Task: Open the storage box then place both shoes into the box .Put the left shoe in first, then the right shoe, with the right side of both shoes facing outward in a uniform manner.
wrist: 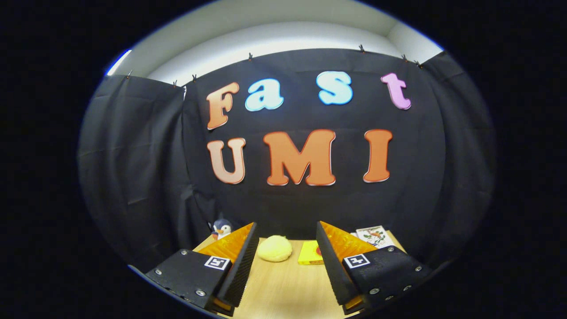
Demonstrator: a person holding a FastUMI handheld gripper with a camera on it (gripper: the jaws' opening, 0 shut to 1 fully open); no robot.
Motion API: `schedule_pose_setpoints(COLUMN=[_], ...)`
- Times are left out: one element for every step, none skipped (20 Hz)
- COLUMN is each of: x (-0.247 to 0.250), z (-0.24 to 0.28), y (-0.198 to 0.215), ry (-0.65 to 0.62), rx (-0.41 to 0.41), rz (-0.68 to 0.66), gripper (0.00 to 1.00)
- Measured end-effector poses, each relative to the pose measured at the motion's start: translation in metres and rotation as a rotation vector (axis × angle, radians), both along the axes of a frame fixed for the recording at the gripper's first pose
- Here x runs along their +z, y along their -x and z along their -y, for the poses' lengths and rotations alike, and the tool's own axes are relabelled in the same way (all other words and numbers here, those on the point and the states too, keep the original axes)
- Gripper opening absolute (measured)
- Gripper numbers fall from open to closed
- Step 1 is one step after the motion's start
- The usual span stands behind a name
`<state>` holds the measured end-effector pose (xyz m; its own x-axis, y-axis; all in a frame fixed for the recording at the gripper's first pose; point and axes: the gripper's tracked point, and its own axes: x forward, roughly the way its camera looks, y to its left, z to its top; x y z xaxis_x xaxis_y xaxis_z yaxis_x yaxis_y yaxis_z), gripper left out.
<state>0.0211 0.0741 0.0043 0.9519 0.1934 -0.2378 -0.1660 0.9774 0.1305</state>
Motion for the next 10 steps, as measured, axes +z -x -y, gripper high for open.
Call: schedule_pose_setpoints(x=[0.007, 0.014, 0.018, 0.025, 0.028, 0.031, 0.034, 0.037, 0.038, 0.039], z=[0.011, 0.02, 0.028, 0.036, 0.043, 0.05, 0.055, 0.059, 0.062, 0.064], y=[0.001, 0.004, 0.005, 0.008, 0.009, 0.011, 0.012, 0.011, 0.012, 0.011], ry=[-0.004, -0.018, -0.031, -0.043, -0.047, -0.05, -0.048, -0.043, -0.038, -0.034], rx=[-0.021, -0.035, -0.042, -0.049, -0.055, -0.062, -0.064, -0.067, -0.066, -0.07], rz=[0.028, 0.055, 0.076, 0.103, 0.127, 0.15, 0.17, 0.183, 0.197, 0.204], gripper=[0.81, 0.83, 0.85, 0.87, 0.9, 0.91, 0.93, 0.94, 0.94, 0.95])
